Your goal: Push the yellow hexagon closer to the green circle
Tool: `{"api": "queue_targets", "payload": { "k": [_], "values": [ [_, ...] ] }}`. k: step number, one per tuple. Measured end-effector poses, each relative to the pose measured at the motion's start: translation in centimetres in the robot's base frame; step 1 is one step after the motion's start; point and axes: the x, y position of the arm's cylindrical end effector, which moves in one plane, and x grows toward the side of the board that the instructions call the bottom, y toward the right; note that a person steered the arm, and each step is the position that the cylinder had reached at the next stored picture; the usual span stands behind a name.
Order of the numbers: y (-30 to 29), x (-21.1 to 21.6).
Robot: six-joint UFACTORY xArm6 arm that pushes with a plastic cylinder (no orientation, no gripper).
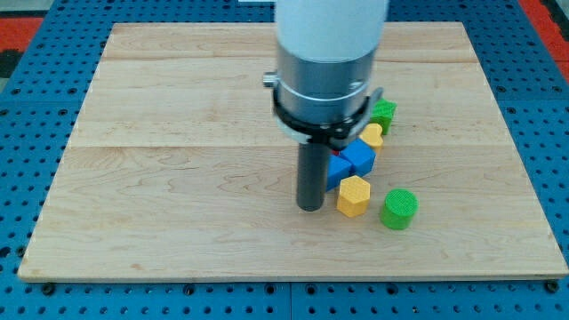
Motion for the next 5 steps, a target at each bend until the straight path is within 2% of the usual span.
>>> {"api": "queue_targets", "payload": {
  "k": [1, 2, 4, 5],
  "values": [
    [3.4, 1.1],
    [4.9, -0.5],
    [8.4, -4.5],
    [5.5, -8.6]
  ]
}}
